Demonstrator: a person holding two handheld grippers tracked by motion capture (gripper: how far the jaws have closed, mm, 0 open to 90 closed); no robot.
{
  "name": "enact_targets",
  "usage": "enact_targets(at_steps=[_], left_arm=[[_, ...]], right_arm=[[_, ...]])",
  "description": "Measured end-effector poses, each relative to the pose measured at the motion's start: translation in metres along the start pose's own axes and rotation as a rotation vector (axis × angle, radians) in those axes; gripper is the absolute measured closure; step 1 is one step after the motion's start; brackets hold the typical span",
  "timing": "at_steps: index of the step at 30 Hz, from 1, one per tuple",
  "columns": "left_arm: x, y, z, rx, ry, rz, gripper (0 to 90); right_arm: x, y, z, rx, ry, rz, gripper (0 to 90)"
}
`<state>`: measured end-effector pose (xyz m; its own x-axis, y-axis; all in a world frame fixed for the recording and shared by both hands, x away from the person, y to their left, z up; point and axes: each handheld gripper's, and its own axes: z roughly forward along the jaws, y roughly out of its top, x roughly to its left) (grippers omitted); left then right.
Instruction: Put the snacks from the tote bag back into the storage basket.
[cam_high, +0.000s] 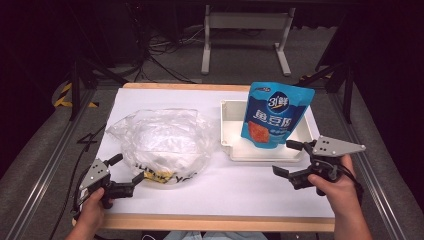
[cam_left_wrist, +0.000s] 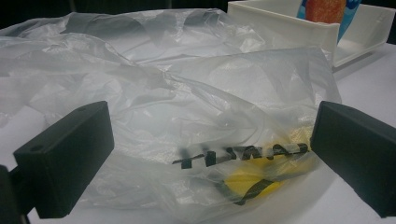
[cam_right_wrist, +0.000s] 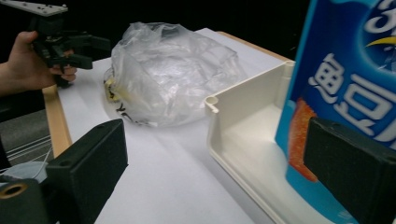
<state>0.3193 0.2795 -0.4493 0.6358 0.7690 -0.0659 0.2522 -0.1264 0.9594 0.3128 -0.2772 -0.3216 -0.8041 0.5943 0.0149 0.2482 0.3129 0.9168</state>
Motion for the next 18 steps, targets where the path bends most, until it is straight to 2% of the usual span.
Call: enact_targets(at_steps=[4,8,11,14,18], left_arm=[[0.000,0.000,0.000,-0.001,0.000,-0.001,0.1],[0.000,0.000,0.000,0.000,-0.003,0.001,0.2],[0.000,0.000,0.000,-0.004,-0.004,0.001,0.2],[0.000,0.000,0.000,-0.007,-0.007,0.000,0.2],[-0.001,0.001,-0.001,-0.006,-0.010,0.001,0.1]], right_arm=[[0.009,-0.010,0.016,-0.029,0.021,-0.018,7.0],[0.011,-0.015,0.028,-0.022,0.016,-0.034,7.0],[0.011,-0.023,0.040,-0.048,0.016,-0.018,7.0],[0.010,-0.031,0.048,-0.041,-0.002,-0.018,6.2],[0.008,-0.043,0.058,-0.046,0.006,0.007,5.4]])
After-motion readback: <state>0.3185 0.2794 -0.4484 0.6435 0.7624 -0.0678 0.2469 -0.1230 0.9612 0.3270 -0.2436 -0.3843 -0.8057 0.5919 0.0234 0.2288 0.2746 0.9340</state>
